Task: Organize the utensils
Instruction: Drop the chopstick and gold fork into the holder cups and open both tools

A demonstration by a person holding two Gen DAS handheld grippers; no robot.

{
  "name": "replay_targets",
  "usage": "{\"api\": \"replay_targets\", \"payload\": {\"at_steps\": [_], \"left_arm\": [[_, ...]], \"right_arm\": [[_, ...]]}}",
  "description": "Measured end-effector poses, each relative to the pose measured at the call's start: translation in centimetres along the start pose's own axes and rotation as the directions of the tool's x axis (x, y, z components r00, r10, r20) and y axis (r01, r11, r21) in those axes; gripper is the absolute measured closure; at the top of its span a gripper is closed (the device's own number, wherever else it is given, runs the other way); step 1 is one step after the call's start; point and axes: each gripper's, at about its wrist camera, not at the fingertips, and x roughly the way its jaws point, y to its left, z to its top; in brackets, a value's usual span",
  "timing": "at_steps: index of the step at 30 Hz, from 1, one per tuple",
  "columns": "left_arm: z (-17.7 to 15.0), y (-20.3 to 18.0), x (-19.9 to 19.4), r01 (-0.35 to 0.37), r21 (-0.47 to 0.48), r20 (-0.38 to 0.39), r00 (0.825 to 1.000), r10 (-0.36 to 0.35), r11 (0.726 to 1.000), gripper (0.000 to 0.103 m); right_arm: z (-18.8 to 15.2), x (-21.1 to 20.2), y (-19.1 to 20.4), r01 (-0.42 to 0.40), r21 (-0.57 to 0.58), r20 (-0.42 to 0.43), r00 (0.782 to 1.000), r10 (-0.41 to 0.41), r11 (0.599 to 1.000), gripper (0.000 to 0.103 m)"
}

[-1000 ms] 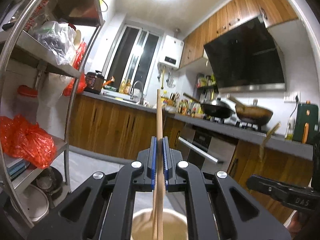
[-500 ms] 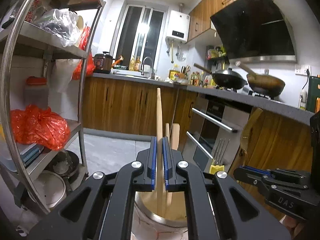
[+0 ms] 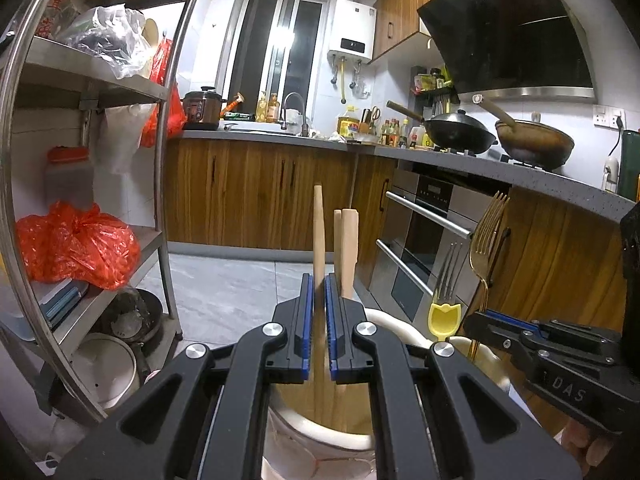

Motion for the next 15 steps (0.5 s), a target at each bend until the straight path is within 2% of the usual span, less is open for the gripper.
{"api": "replay_targets", "payload": {"at_steps": [7,9,11,13,15], "left_arm": [[0.0,0.1,0.0,-0.003,0.002,-0.007,1.000,0.003,1.000,0.093],[0.1,0.2,-0.3,-0.006,-0.002,0.001,1.000,0.006,1.000,0.079],[0.2,0.4,-0.7,-0.008,-0.004,0.013,1.000,0.008,1.000,0.071],[0.4,0.5,-1.1,-0.010,-0.003,0.019,1.000,0.010,1.000,0.071],[0.6,0.8,-1.5,-0.008,-0.007,0.023,1.000,0.008,1.000,0.065]], "right_arm": [[-0.1,0.2,-0.2,0.007,0.003,-0.002,1.000,-0.007,1.000,0.093],[-0.1,0.2,-0.2,0.006,0.001,-0.005,1.000,-0.006,1.000,0.090],[-0.1,0.2,-0.1,0.006,-0.002,-0.006,1.000,-0.006,1.000,0.089],[-0.1,0.0,-0.1,0.004,-0.004,-0.007,1.000,-0.004,1.000,0.088],[-0.2,-0.2,0.0,0.004,-0.009,-0.005,1.000,-0.004,1.000,0.085]]}}
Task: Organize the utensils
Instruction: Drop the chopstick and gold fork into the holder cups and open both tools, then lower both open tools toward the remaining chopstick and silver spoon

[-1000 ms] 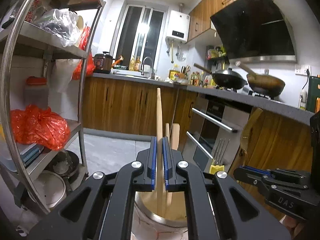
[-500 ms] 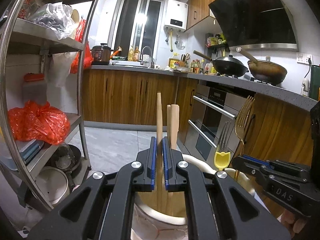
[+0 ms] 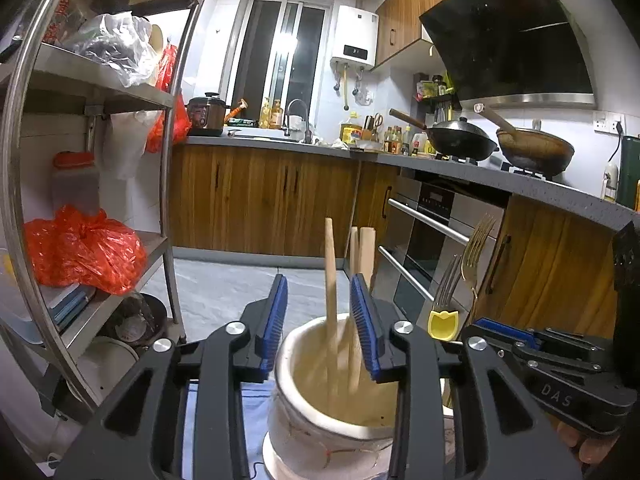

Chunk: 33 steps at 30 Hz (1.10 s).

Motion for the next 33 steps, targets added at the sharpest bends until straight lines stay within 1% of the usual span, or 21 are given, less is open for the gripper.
{"api": "replay_targets", "payload": {"at_steps": [2,4,5,7,9,10,11,12,13,14,15,16,20,23,26,33], "left_arm": [[0.1,0.3,-0.7,0.000,-0.004,0.008,1.000,0.000,1.000,0.059],[0.3,0.5,-1.1,-0.005,-0.006,0.015,1.000,0.005,1.000,0.054],[0.3,0.7,-1.5,-0.010,-0.008,0.020,1.000,0.010,1.000,0.048],[0.4,0.9,-2.2,-0.016,-0.008,0.029,0.999,0.016,1.000,0.044],[0.4,1.2,-2.7,-0.021,-0.007,0.035,0.999,0.022,1.000,0.035],[0.4,1.2,-3.0,-0.024,-0.008,0.038,0.999,0.024,1.000,0.032],[0.4,1.3,-3.2,-0.025,-0.009,0.042,0.999,0.025,1.000,0.027],[0.4,1.4,-3.5,-0.029,-0.009,0.044,0.999,0.029,1.000,0.022],[0.4,1.5,-3.8,-0.033,-0.009,0.045,0.998,0.034,0.999,0.019],[0.3,1.6,-4.1,-0.037,-0.012,0.052,0.998,0.038,0.999,0.013],[0.2,1.7,-4.4,-0.043,-0.017,0.058,0.997,0.044,0.999,0.010],[0.1,1.8,-4.7,-0.044,-0.021,0.058,0.997,0.045,0.999,0.010],[-0.4,2.2,-5.7,-0.044,-0.034,0.047,0.998,0.046,0.998,0.009],[-1.0,2.5,-6.4,-0.044,-0.032,0.032,0.998,0.045,0.998,0.009],[-1.6,2.8,-6.8,-0.038,-0.027,-0.001,0.999,0.038,0.999,0.009],[-4.3,2.5,-7.2,-0.016,0.017,-0.106,0.994,0.018,1.000,0.010]], "right_arm": [[0.0,-0.4,0.1,0.004,-0.008,0.005,1.000,-0.004,1.000,0.079],[0.0,-0.8,0.3,0.006,-0.017,0.011,1.000,-0.006,1.000,0.076],[0.0,-0.9,0.3,0.007,-0.020,0.013,1.000,-0.007,1.000,0.075],[0.0,-1.4,0.4,0.005,-0.024,0.017,1.000,-0.005,1.000,0.074],[0.0,-1.8,0.4,0.008,-0.029,0.022,1.000,-0.007,1.000,0.069],[0.1,-2.0,0.5,0.008,-0.031,0.024,1.000,-0.007,0.999,0.065],[0.0,-2.3,0.5,0.007,-0.035,0.027,1.000,-0.006,0.999,0.061],[0.0,-2.5,0.6,0.008,-0.042,0.030,1.000,-0.007,0.999,0.060],[-0.1,-2.7,0.7,0.010,-0.047,0.032,0.999,-0.008,0.999,0.057],[-0.2,-2.9,0.8,0.011,-0.053,0.032,0.999,-0.009,0.999,0.052],[-0.3,-3.2,0.9,0.012,-0.058,0.033,0.999,-0.010,0.998,0.049],[-0.4,-3.3,0.9,0.013,-0.060,0.036,0.999,-0.011,0.998,0.044],[-0.9,-4.1,1.3,0.016,-0.076,0.036,0.999,-0.013,0.997,0.038],[-1.4,-4.7,1.4,0.015,-0.081,0.034,0.999,-0.012,0.997,0.036],[-2.3,-5.3,1.5,0.020,-0.088,0.026,1.000,-0.017,0.996,0.030],[-4.7,-5.6,1.4,0.022,-0.094,-0.038,0.999,-0.025,0.995,0.029]]}}
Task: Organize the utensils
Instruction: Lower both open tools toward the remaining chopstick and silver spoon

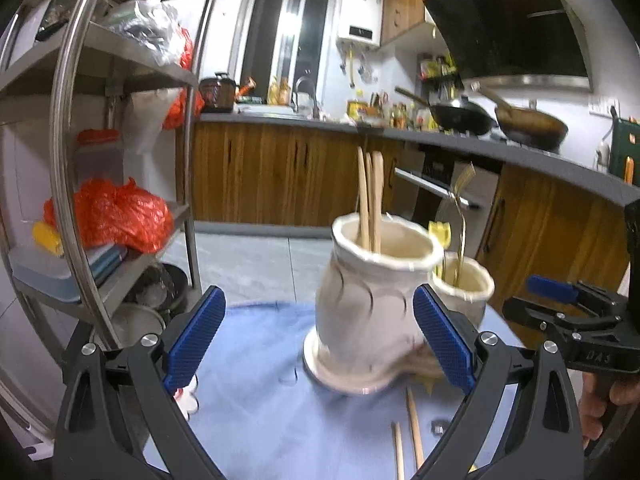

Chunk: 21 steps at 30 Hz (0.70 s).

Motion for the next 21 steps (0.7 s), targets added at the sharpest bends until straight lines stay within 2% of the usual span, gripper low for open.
{"api": "replay_targets", "payload": {"at_steps": [8,16,21], "left_arm": [[-2.9,-1.3,-0.3,0.024,0.056,-0.090,0.996,-0.019,0.998,0.010],[-5.7,-2.5,-0.6,0.050,0.126,-0.185,0.982,-0.026,0.991,0.011],[-6.8,-2.7,-0.9,0.081,0.144,-0.237,0.970,-0.045,0.986,0.025]], "right_arm": [[-3.1,0.6,0.8,-0.033,0.004,-0.090,0.995,0.033,0.999,0.029],[-6.7,0.5,1.5,-0.062,0.012,-0.182,0.981,0.063,0.998,0.031],[-8.2,0.5,1.5,-0.081,0.041,-0.240,0.967,0.089,0.996,0.044]]}}
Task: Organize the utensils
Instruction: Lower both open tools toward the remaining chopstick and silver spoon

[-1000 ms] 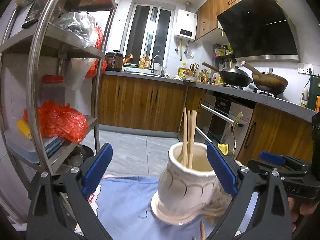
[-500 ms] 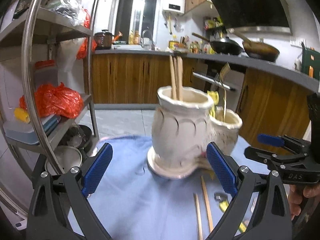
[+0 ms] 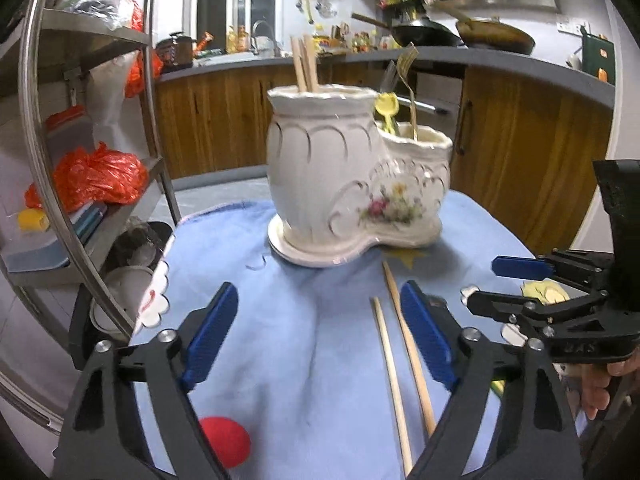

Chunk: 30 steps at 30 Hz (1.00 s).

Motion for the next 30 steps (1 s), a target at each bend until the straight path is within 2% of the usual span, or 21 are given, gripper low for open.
{"api": "replay_targets", "payload": {"at_steps": [9,16,17,20,30], "left_arm": [[-2.0,-1.5,1.0,0.074,0.064,-0.121,0.990,-0.066,0.995,0.043],[-2.7,-2.4,1.7,0.100,0.099,-0.176,0.981,-0.082,0.990,0.054],[-2.8,-2.5,1.9,0.101,0.100,-0.188,0.979,-0.081,0.990,0.058],[-3.0,-2.6,2.2,0.098,0.105,-0.212,0.974,-0.074,0.990,0.064],[-2.9,-2.2,2.5,0.074,0.086,-0.219,0.974,-0.053,0.994,0.066]], "right_arm": [[-1.0,0.2,0.9,-0.071,0.005,-0.056,0.996,0.071,0.997,0.066],[-1.2,1.1,1.2,-0.082,-0.009,-0.099,0.992,0.081,0.997,0.082],[-1.2,1.1,1.2,-0.080,-0.010,-0.101,0.992,0.079,0.997,0.087],[-1.2,1.1,1.0,-0.087,-0.007,-0.106,0.991,0.086,0.996,0.090],[-1.1,0.8,0.0,-0.014,-0.030,-0.115,0.993,0.010,0.999,0.090]]}}
